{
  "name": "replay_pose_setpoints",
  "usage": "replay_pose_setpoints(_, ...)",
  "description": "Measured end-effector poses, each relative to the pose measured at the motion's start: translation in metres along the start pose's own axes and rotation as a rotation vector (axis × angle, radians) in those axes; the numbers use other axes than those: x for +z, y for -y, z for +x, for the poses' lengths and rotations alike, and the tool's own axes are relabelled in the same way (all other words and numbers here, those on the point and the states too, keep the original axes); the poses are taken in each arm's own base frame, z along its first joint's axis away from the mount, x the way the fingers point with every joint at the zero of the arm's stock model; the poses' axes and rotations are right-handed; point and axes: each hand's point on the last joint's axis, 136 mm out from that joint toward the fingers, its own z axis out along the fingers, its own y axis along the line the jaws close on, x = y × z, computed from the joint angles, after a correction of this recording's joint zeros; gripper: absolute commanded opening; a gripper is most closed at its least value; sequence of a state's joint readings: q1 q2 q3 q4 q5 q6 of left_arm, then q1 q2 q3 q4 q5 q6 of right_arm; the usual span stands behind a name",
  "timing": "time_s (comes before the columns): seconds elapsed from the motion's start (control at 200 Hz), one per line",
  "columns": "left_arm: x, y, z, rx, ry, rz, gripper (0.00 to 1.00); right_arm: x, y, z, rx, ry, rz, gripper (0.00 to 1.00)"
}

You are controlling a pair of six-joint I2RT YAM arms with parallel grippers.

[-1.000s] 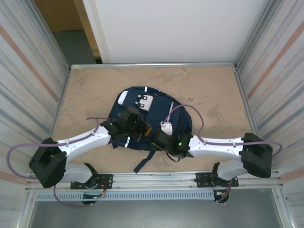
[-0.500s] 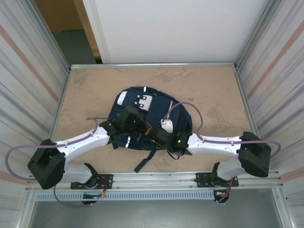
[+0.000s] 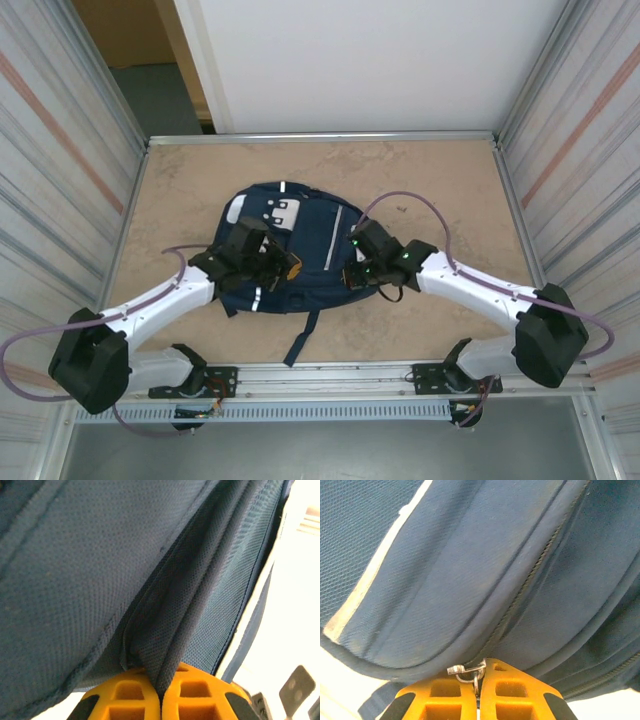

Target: Pack the student bag

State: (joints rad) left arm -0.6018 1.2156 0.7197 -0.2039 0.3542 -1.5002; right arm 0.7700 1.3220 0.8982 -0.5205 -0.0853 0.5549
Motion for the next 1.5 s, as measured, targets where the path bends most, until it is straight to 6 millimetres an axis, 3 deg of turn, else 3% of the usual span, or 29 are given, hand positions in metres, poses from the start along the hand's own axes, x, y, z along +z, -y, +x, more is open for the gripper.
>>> replay_pose_setpoints(0.175,0.000,-0.002,-0.007,0.099,-0.074,-0.004,0.00,-0.005,0.006,-0.008,-0.067,-0.012,-0.072,0.00)
replay_pose_setpoints(0.406,0.004,0.004,-0.039,0.226,-0.143,-0.080,0.01,-0.006,-0.021,0.003,-0.208,-0.029,-0.154,0.00)
replay_pose_setpoints(0.436,0.005,0.004,-0.046,0.228,-0.151,-0.095,0.08,-0.005,-0.027,0.005,-0.226,-0.028,-0.163,0.00)
replay_pose_setpoints(0.476,0.007,0.006,-0.057,0.228,-0.159,-0.112,0.32,-0.002,-0.036,0.007,-0.252,-0.022,-0.176,0.00)
replay_pose_setpoints(0.506,0.008,0.007,-0.066,0.226,-0.159,-0.122,0.42,0.001,-0.042,0.008,-0.268,-0.021,-0.186,0.00)
replay_pose_setpoints(0.581,0.011,0.013,-0.094,0.229,-0.127,-0.113,0.49,0.011,-0.055,0.014,-0.298,-0.040,-0.211,0.00)
replay_pose_setpoints(0.692,0.002,0.014,-0.112,0.236,-0.093,-0.102,0.57,0.029,-0.070,0.023,-0.311,-0.099,-0.251,0.00)
replay_pose_setpoints(0.787,-0.011,0.016,-0.106,0.267,-0.063,-0.088,0.59,0.040,-0.082,0.025,-0.321,-0.120,-0.271,0.00)
replay_pose_setpoints(0.917,-0.039,0.004,-0.079,0.284,-0.037,-0.069,0.59,0.048,-0.099,0.023,-0.333,-0.119,-0.290,0.00)
replay_pose_setpoints(1.072,-0.041,-0.026,-0.041,0.286,-0.050,-0.126,0.62,0.051,-0.117,0.018,-0.348,-0.091,-0.324,0.00)
replay_pose_setpoints(1.173,-0.033,-0.035,-0.024,0.281,-0.067,-0.158,0.60,0.051,-0.122,0.018,-0.349,-0.083,-0.335,0.00)
replay_pose_setpoints(1.323,-0.020,-0.030,-0.023,0.271,-0.046,-0.159,0.53,0.051,-0.131,0.020,-0.352,-0.074,-0.356,0.00)
replay_pose_setpoints(1.393,-0.014,-0.032,-0.026,0.253,-0.031,-0.176,0.39,0.053,-0.136,0.023,-0.355,-0.077,-0.360,0.00)
replay_pose_setpoints(1.503,-0.012,-0.036,-0.033,0.237,0.003,-0.200,0.01,0.054,-0.135,0.025,-0.360,-0.073,-0.336,0.00)
